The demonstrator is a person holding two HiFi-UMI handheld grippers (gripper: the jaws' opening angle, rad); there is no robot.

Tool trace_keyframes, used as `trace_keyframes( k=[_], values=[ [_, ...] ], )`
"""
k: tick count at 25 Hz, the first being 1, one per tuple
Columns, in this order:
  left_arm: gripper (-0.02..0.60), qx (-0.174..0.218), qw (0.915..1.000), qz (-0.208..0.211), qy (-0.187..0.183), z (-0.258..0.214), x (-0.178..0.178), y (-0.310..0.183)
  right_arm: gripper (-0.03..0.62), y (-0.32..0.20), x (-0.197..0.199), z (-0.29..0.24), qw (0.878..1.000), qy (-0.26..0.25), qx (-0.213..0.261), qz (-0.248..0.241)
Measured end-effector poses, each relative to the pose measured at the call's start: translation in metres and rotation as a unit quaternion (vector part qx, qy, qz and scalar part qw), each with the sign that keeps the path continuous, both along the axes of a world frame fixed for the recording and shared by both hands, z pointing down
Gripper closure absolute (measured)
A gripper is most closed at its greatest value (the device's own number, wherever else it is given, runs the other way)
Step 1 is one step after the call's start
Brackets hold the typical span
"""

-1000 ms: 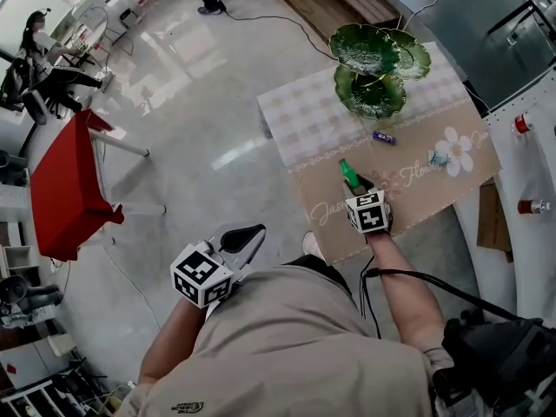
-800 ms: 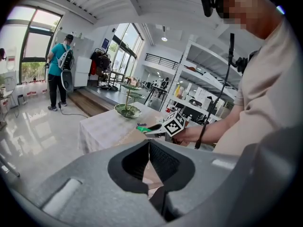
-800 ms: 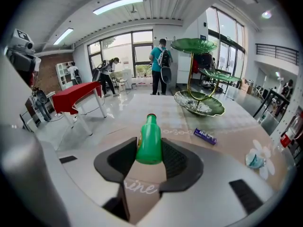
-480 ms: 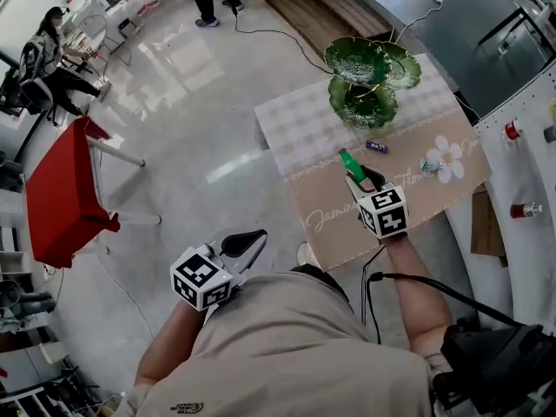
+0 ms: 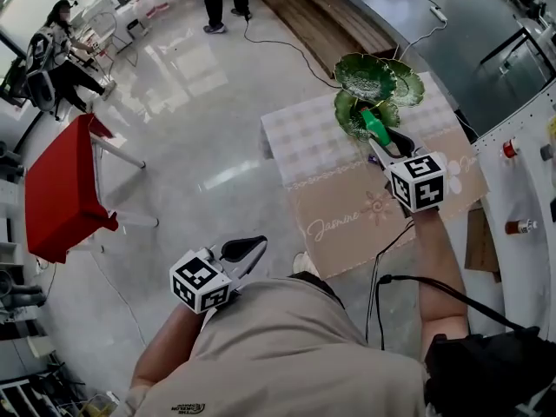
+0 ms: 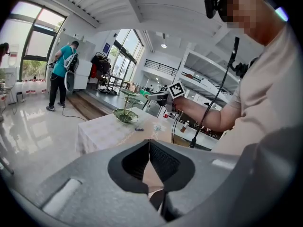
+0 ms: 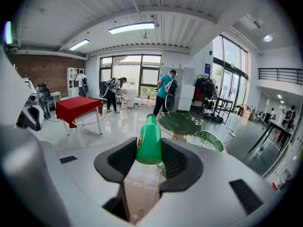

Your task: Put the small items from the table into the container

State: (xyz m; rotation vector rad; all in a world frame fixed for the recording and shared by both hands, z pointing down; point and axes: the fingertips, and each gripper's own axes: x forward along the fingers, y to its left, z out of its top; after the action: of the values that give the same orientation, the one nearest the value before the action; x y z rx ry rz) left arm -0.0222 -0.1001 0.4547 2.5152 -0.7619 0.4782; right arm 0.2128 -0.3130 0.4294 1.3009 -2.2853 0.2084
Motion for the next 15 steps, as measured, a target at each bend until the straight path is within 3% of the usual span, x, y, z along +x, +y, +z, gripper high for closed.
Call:
trace_keyframes(
  k=[5, 15],
  values=[
    [0.572, 0.002, 0.9998, -0.020, 0.001, -0.003, -0.006, 0.002, 0.425, -0.049, 0.014, -0.018, 1.000, 0.006, 0.018, 0.012],
    [0.572, -0.018, 0.9970, -0.075, -0.010, 0.010, -0.023, 0.003, 0.425, -0.140, 0.031, -0.002, 1.000, 0.027, 0.002, 0.017]
  ],
)
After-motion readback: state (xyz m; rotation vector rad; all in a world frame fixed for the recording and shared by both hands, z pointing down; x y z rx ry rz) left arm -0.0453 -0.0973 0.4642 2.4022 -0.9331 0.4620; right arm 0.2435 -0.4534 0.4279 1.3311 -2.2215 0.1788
